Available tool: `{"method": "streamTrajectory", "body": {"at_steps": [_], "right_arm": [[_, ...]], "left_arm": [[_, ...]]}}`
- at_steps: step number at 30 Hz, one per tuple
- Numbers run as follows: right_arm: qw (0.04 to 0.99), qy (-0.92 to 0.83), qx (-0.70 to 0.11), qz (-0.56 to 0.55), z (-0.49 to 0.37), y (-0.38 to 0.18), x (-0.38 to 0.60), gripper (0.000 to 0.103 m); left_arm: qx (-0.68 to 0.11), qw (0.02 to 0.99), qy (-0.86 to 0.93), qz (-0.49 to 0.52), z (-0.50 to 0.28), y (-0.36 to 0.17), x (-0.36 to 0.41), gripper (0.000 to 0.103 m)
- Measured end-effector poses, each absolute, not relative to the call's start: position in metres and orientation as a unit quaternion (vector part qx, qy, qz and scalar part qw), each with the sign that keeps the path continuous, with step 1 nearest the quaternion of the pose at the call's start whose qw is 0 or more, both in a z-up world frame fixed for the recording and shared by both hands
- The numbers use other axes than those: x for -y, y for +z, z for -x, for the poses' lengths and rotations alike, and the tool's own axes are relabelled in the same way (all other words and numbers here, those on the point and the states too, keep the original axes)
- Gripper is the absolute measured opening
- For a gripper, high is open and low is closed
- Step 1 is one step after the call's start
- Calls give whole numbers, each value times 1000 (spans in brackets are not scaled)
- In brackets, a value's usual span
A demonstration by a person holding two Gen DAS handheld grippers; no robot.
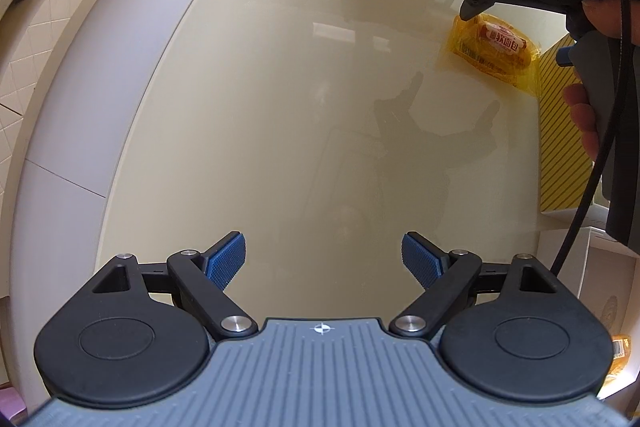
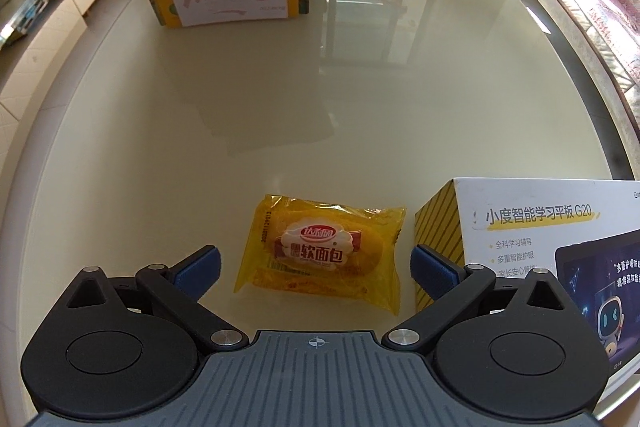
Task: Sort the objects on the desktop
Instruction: 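Withdraw the left tool while the right tool approaches the red-label bread packet, then close the right gripper on the red-label yellow bread packet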
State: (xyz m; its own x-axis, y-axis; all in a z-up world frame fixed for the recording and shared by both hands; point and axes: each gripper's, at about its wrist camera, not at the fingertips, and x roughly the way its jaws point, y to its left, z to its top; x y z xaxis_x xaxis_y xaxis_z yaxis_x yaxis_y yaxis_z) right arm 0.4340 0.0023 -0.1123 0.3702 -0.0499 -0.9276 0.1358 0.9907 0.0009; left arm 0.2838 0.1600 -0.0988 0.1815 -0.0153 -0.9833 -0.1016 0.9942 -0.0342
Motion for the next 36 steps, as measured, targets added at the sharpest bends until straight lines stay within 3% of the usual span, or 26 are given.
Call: {"method": "streamTrajectory", "body": {"at_steps": [26,34,36], "right_arm": [[821,-55,-568,-21,-455,-149,-2,103],[824,-45,-565,-6,-453,-149,-8,94],[825,-42,-564,-3,-453,-148,-10,86]], "left_arm": [[-645,762,31,47,-285,-116,-157,103],[-647,760,29,49,-288,-119,-153,103],[-647,761,28,49,-288,-118,-151,103]]}}
